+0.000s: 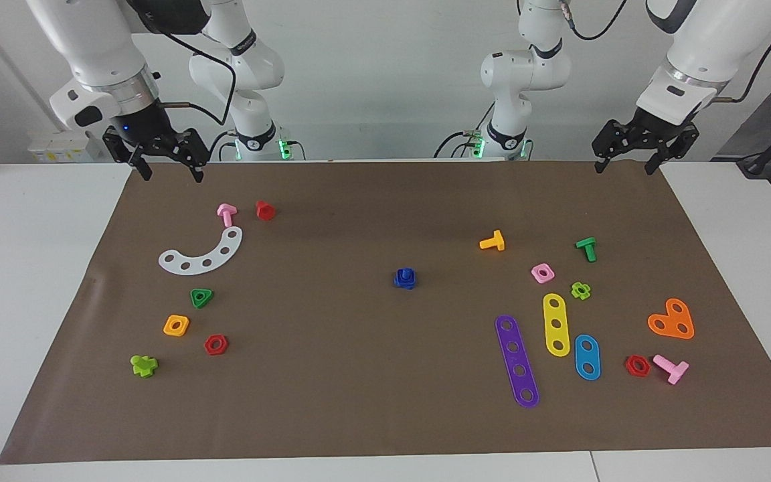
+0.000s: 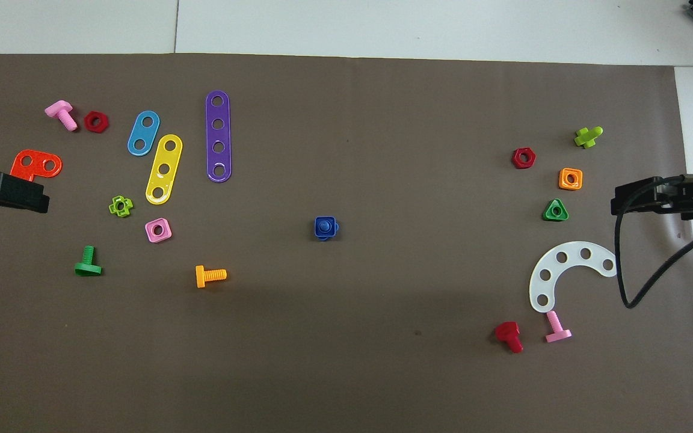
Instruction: Unscrew and place screws in storage area
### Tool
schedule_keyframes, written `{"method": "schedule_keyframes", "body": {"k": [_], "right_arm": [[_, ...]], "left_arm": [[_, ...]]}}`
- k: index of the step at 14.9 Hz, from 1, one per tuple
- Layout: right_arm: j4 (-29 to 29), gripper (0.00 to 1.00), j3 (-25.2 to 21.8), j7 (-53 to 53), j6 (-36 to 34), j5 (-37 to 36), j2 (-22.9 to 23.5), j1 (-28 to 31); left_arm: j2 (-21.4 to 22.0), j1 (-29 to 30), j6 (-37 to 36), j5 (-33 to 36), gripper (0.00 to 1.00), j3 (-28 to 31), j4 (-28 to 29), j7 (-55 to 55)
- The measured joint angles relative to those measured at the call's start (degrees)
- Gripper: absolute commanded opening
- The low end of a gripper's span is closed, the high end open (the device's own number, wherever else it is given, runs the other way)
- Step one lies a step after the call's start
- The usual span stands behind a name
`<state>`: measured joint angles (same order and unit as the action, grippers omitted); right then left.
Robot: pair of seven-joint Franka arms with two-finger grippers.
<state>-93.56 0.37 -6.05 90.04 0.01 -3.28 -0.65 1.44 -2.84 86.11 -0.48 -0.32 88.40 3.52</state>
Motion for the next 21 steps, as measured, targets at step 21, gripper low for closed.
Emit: {"method": "schedule_keyframes", "body": {"k": [21], "right_arm": [[0.00, 1.00, 0.00, 0.00, 0.00, 0.00, 0.00, 0.00]], "left_arm": [[2.41, -0.79, 12.41, -0.14, 0.99, -11.10, 10.93, -3.66]]}}
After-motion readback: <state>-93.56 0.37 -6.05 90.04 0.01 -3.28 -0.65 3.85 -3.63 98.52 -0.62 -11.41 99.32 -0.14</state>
